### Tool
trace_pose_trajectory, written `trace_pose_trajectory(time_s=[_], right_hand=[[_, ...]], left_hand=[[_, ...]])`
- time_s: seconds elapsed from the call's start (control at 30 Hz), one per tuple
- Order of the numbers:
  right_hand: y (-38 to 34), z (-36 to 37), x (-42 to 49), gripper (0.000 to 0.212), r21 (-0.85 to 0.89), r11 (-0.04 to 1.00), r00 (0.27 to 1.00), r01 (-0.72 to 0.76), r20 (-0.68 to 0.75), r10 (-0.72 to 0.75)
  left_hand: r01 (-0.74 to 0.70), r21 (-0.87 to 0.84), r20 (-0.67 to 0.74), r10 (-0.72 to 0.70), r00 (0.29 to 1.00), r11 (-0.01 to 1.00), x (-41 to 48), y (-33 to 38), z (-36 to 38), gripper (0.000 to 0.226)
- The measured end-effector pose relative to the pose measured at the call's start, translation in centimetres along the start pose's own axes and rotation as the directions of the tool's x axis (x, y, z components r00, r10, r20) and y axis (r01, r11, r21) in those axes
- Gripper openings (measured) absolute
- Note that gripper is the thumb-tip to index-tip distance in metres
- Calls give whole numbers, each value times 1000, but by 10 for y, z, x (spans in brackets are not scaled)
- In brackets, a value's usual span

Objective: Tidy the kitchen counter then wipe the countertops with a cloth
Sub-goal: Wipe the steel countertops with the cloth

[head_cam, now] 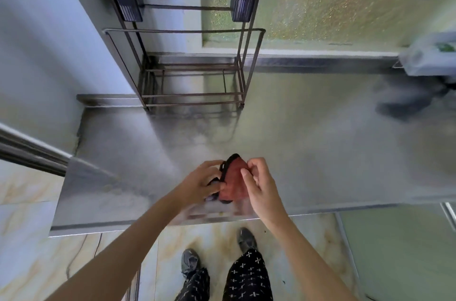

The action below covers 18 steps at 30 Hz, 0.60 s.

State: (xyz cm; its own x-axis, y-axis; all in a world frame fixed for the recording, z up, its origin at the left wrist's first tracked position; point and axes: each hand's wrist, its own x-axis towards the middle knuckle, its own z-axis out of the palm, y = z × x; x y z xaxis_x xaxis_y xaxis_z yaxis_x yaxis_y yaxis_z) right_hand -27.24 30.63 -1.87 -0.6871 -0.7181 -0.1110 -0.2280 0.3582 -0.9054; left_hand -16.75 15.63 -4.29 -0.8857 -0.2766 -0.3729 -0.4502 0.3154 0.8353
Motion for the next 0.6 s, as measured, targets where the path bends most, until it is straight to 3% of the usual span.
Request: trace_pose_trajectory(time_s=[0.03,0.2,0.3,0.37,0.5,0.6], right_hand=[[-8,-2,4,8,-10,1000,999,24,-31,-25],[-46,-17,32,5,-126,971,978,204,-8,-207],[-67,-19,48,4,-165,941,955,295,65,-288],[-77,-17,55,4,-136,933,942,332,93,-322],[-81,-8,60,20,0,980,974,199,113,-198],[-58,4,64,19,-146,987,993,69,107,-54]], left_hand=[[-9,-44,-15,8,1000,999,-2,4,-9,14],[-139,-132,-139,121,983,981,-4,33,-48,19],[-247,-205,-178,212,961,947,-2,55,-62,37],[-270,-263,-252,204,946,926,-2,69,-70,24],[-291,-395,-340,156,928,871,-3,78,-81,19],[-289,-399,-358,142,923,871,-4,75,-85,20]])
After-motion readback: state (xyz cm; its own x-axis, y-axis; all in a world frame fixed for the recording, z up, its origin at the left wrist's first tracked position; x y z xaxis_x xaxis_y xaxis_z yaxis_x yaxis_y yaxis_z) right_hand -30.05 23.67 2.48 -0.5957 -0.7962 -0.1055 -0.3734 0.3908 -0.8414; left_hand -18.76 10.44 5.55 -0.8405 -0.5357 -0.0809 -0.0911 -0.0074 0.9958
